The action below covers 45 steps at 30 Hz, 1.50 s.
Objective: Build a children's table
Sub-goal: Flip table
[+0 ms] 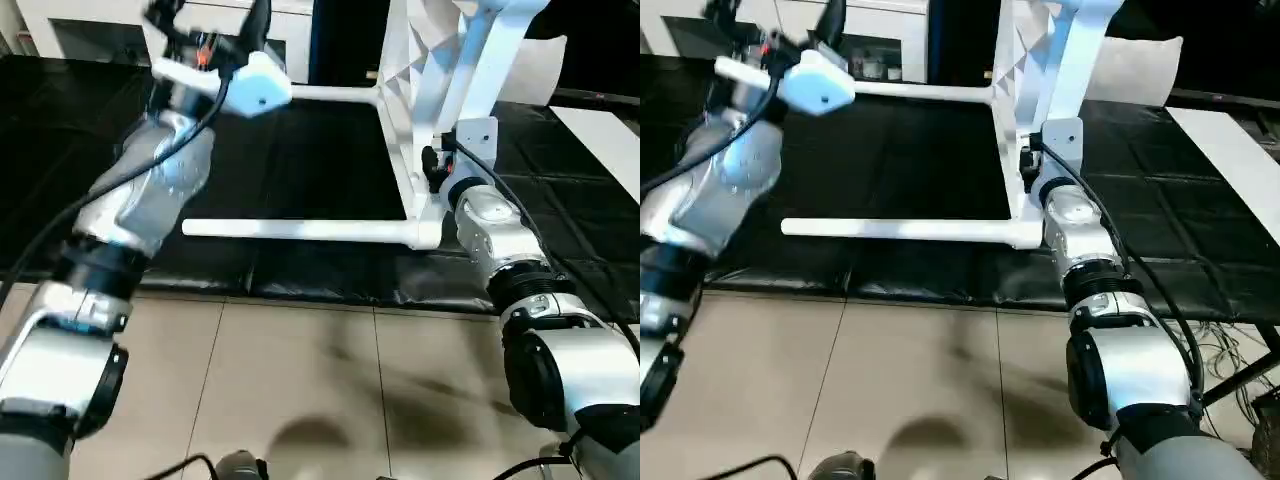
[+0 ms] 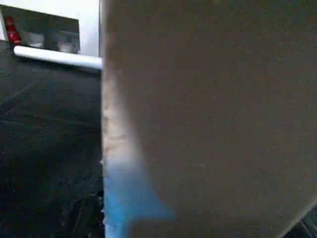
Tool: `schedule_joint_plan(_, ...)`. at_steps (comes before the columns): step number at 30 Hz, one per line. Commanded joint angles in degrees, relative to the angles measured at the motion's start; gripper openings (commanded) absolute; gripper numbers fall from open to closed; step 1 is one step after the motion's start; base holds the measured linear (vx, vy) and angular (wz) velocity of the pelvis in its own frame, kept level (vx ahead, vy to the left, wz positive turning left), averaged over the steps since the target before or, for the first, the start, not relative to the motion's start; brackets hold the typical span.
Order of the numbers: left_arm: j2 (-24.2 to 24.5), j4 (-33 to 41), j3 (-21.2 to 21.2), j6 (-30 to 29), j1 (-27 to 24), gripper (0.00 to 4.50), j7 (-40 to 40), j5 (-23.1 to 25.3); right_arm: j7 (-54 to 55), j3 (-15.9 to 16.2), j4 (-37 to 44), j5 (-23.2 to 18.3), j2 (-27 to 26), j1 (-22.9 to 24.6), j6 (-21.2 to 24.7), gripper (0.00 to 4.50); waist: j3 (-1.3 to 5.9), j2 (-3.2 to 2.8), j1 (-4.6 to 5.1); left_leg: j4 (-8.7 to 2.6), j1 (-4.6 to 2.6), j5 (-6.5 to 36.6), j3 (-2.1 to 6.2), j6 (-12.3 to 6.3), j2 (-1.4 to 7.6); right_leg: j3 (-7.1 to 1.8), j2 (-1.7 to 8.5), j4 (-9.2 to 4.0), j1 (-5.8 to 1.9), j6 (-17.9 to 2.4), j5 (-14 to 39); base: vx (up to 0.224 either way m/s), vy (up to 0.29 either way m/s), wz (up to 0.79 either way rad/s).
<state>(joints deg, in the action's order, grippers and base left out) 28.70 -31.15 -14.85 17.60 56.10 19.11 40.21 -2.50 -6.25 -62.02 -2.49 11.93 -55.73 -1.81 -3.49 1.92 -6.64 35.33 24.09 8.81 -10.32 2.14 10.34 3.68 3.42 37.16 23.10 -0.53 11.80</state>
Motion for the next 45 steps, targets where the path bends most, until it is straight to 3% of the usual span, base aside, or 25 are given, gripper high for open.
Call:
schedule_joint_plan(1, -0.46, -5.91, -1.38, -0.2, 3.76, 4.5, -0.17, 1.08, 0.32, 1.22, -1.05, 2.11, 0.44, -0.19, -0.17, 1.96, 4.72, -0.85, 0.06, -4.01, -2.57, 13.5, 1.27, 3.25, 2.64, -2.74, 4.89, -4.04, -1.81, -10.34, 4.57, 0.0, 0.0, 0.0)
schedule_joint_plan(3, -0.62, -8.08, -1.54, -0.57, 4.87, 4.5, -0.45, 1.13, 0.19, 1.6, -0.95, 2.36, 0.48, -0.14, -0.24, 1.96, 4.79, -0.71, 0.01, -4.09, -2.45, 13.06, 1.42, 3.33, 2.74, -2.69, 5.09, -3.85, -2.11, -10.55, 3.8, 0.0, 0.0, 0.0)
schedule_joint_plan(4, -0.86, -10.99, -1.67, -0.68, 6.33, 4.14, -0.97, 1.26, 0.1, 1.81, -0.94, 2.57, 0.47, -0.09, -0.37, 1.96, 4.8, -0.81, 0.04, -4.04, -2.43, 12.57, 1.42, 3.23, 2.8, -2.68, 5.11, -3.82, -2.08, -10.83, 2.88, 0.0, 0.0, 0.0)
schedule_joint_plan(6, -1.01, -12.67, -1.46, -0.8, 7.28, 4.14, -0.59, 1.21, -0.04, 2.01, -0.86, 2.73, 0.47, -0.07, -0.43, 1.96, 4.79, -0.85, 0.05, -4.06, -2.5, 13.06, 1.43, 3.22, 2.83, -2.67, 5.15, -3.82, -2.12, -11.19, 2.74, 0.0, 0.0, 0.0)
schedule_joint_plan(9, -1.01, -13.2, -1.21, -0.56, 7.79, 3.78, -0.43, 0.85, -0.2, 2.49, -0.68, 3.19, 0.6, -0.05, -0.46, 1.96, 4.74, -0.86, 0.03, -4.07, -2.57, 13.43, 1.42, 3.13, 2.9, -2.69, 5.14, -3.9, -2.04, -11.52, 2.92, 0.0, 0.0, 0.0)
schedule_joint_plan(13, -1.15, -16.14, -1.14, 1.11, 10.06, 3.55, 0.01, -0.47, -0.81, 5.55, 0.54, 6.38, 1.93, -0.14, 1.16, 1.96, 4.69, -0.76, -0.09, -4.09, -2.59, 13.85, 1.41, 3.02, 2.88, -2.72, 5.19, -4.02, -2.06, -11.48, 3.84, 0.0, 0.0, 0.0)
schedule_joint_plan(14, -1.15, -16.14, -1.14, 1.11, 10.06, 3.28, 0.01, -0.47, -0.81, 5.55, 0.54, 6.38, 1.93, -0.14, 1.16, 1.96, 4.66, -0.75, -0.09, -4.12, -2.57, 13.96, 1.41, 3.07, 2.91, -2.74, 5.26, -4.0, -2.07, -11.48, 3.94, 0.0, 0.0, 0.0)
schedule_joint_plan(16, -1.17, -16.21, -1.11, 1.24, 10.09, 3.21, -0.15, -0.6, -0.8, 5.65, 0.59, 6.49, 1.99, -0.15, 1.25, 1.96, 4.64, -0.7, -0.06, -4.16, -2.53, 14.13, 1.46, 3.07, 2.96, -2.73, 5.3, -4.04, -2.1, -11.41, 4.32, 0.0, 0.0, 0.0)
schedule_joint_plan(17, -1.28, -16.55, -1.22, 1.71, 10.19, 3.14, -0.69, -0.83, -0.95, 5.96, 0.94, 6.84, 2.61, -0.38, 1.7, 1.96, 4.66, -1.04, -0.08, -4.12, -2.51, 14.01, 1.5, 3.06, 2.96, -2.75, 5.32, -4.01, -2.08, -11.42, 4.22, 0.0, 0.0, 0.0)
schedule_joint_plan(21, -1.48, -17.88, -1.41, 2.17, 10.58, 2.73, -1.54, -1.06, -1.54, 6.95, 1.68, 7.9, 3.94, -0.72, 2.37, 1.96, 4.66, -0.78, -0.24, -3.98, -2.53, 13.55, 1.33, 2.65, 2.86, -2.76, 5.2, -4.0, -2.18, -11.56, 3.47, 0.0, 0.0, 0.0)
schedule_joint_plan(22, -1.36, -18.79, -1.41, 2.38, 11.09, 2.62, -1.98, -1.34, -2.22, 7.91, 2.34, 8.94, 4.99, -0.83, 2.76, 1.96, 4.64, -1.02, -0.39, -3.96, -2.5, 13.36, 1.35, 2.43, 2.86, -2.74, 5.29, -4.09, -2.12, -11.45, 4.37, 0.0, 0.0, 0.0)
schedule_joint_plan(28, -0.66, -18.9, -0.94, 1.73, 12.05, 2.21, -10.73, -4.56, -5.8, 10.98, 4.83, 12.44, 9.46, -0.95, 3.5, 1.96, 4.56, -0.69, -1.22, -3.8, -2.42, 11.86, 1.15, 1.54, 2.88, -2.87, 5.43, -4.2, -2.16, -11.05, 5.61, 0.0, 0.0, 0.0)
schedule_joint_plan(33, -0.13, -16.05, -0.02, -0.25, 10.8, 2.04, -16.57, -7.09, -8.11, 12.51, 5.58, 14.13, 13.07, -2.45, 3.06, 1.96, 4.53, -0.67, -1.61, -3.46, -2.07, 9.47, 0.84, -0.51, 2.62, -2.78, 5.39, -4.17, -2.21, -11.27, 6.25, 0.0, 0.0, 0.0)
schedule_joint_plan(37, -0.02, -12.12, 6.11, -7.55, 9.14, 1.96, -26.91, -17.41, -18.96, 16.77, 4.0, 17.43, 20.67, -9.83, -0.77, 1.98, 4.5, -0.69, -1.62, -3.23, -2.17, 9.57, 0.56, -1.37, 2.54, -2.56, 5.29, -4.24, -2.03, -12.09, 8.9, 0.0, 0.0, 0.0)
schedule_joint_plan(39, -0.13, -11.65, 7.24, -9.23, 8.93, 1.93, -28.42, -19.02, -21.84, 17.55, 3.32, 18.02, 22.07, -11.48, -1.66, 1.98, 4.26, -0.21, -1.61, -3.11, -2.16, 10.53, 0.18, -2.22, 2.35, -2.53, 5.17, -4.51, -1.76, -11.95, 10.26, 0.0, 0.0, 0.0)
schedule_joint_plan(40, -0.18, -11.49, 7.62, -9.81, 8.85, 1.91, -28.94, -19.51, -22.8, 17.81, 3.09, 18.23, 22.54, -12.02, -2.0, 1.98, 4.21, -0.29, -1.62, -3.13, -2.08, 10.61, 0.21, -2.49, 2.36, -2.53, 5.28, -4.54, -1.81, -11.69, 10.98, 0.0, 0.0, 0.0)
schedule_joint_plan(41, -0.23, -11.35, 7.96, -10.33, 8.79, 1.9, -29.42, -19.96, -23.68, 18.05, 2.88, 18.41, 22.96, -12.52, -2.31, 2.55, 4.08, -0.49, -1.58, -3.21, -2.01, 10.93, 0.22, -2.62, 2.42, -2.56, 5.38, -4.73, -1.71, -11.06, 12.42, 0.0, 0.0, 0.0)
schedule_joint_plan(42, -1.57, -9.73, 11.61, -14.06, 8.09, 1.87, -31.81, -24.88, -28.43, 17.0, 1.54, 16.41, 24.16, -15.21, -5.84, 2.55, 4.11, -0.44, -1.52, -3.25, -2.04, 11.33, 0.25, -2.4, 2.51, -2.5, 5.49, -4.74, -1.7, -10.71, 13.29, 0.0, 0.0, 0.0)
schedule_joint_plan(45, -2.12, -9.2, 12.87, -15.29, 7.89, 1.79, -32.52, -26.69, -29.76, 16.4, 1.15, 15.46, 24.4, -16.0, -7.03, 2.78, 4.01, -0.49, -1.16, -3.43, -1.94, 13.09, 0.53, -2.21, 2.69, -2.46, 5.42, -4.71, -1.62, -10.24, 13.33, 0.0, 0.0, 0.0)
